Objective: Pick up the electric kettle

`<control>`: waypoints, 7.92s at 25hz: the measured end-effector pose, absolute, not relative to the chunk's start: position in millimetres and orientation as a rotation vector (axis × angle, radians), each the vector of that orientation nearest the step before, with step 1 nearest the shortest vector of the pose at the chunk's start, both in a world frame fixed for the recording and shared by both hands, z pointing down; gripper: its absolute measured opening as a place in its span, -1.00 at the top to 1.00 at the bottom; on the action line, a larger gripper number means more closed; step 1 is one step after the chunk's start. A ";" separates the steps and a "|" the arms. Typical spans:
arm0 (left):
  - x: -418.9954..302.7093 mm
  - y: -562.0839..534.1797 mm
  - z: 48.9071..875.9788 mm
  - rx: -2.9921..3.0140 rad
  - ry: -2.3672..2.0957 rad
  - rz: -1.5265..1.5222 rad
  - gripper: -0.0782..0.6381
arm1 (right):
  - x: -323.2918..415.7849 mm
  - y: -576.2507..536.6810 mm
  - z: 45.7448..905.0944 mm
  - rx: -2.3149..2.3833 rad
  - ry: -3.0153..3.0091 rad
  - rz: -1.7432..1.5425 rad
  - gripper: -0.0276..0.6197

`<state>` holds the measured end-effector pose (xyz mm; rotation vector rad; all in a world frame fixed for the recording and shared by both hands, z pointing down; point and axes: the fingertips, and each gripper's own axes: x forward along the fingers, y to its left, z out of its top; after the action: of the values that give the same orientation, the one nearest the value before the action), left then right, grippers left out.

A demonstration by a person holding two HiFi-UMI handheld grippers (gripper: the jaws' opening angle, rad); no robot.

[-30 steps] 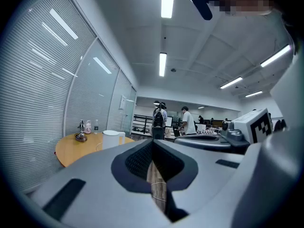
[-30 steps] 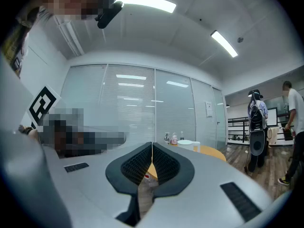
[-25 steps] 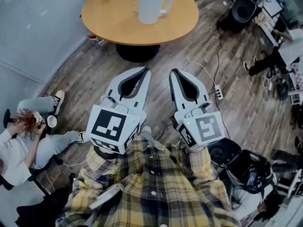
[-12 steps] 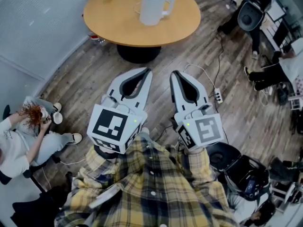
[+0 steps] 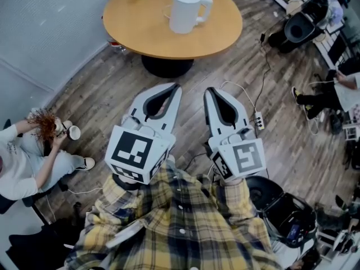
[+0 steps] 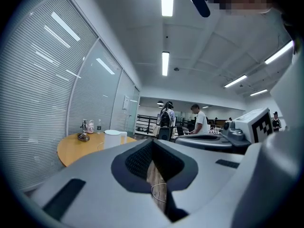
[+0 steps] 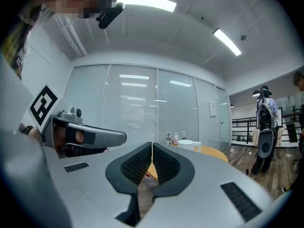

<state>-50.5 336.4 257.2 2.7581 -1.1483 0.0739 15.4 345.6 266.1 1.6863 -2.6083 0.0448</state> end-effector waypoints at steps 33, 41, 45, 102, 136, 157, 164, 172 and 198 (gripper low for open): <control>-73.6 62.2 255.9 2.820 -0.989 0.087 0.77 | 1.2 82.7 265.2 1.849 -2.464 0.086 0.81; -66.1 22.0 264.0 2.806 -0.972 0.096 0.77 | 17.1 47.8 271.6 1.881 -2.414 0.106 0.81; -51.5 -2.1 268.8 2.795 -0.962 0.106 0.77 | 30.5 22.1 273.6 1.877 -2.406 0.104 0.81; 11.1 -200.0 269.2 2.640 -1.342 0.057 0.77 | 135.9 -188.4 298.7 1.641 -2.553 0.149 0.79; -1.3 -223.8 334.2 2.538 -1.359 0.127 0.77 | 155.4 -186.1 437.6 1.639 -2.430 0.411 0.16; -7.4 -227.2 347.3 2.507 -1.391 0.126 0.77 | 160.0 -225.1 479.0 1.685 -2.389 0.380 0.16; -6.5 -226.5 348.4 2.502 -1.387 0.133 0.77 | 158.4 -235.7 474.5 1.708 -2.396 0.336 0.20; -10.3 -228.9 350.8 2.490 -1.396 0.122 0.77 | 150.3 -236.0 474.4 1.730 -2.352 0.243 0.64; -39.8 -235.7 321.2 2.484 -1.489 0.094 0.77 | 157.6 -249.2 460.2 1.839 -2.294 0.293 0.65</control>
<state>-39.8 -235.7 321.2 2.4843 -1.4895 0.0944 157.6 -249.2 460.2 1.8386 -2.2943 0.2933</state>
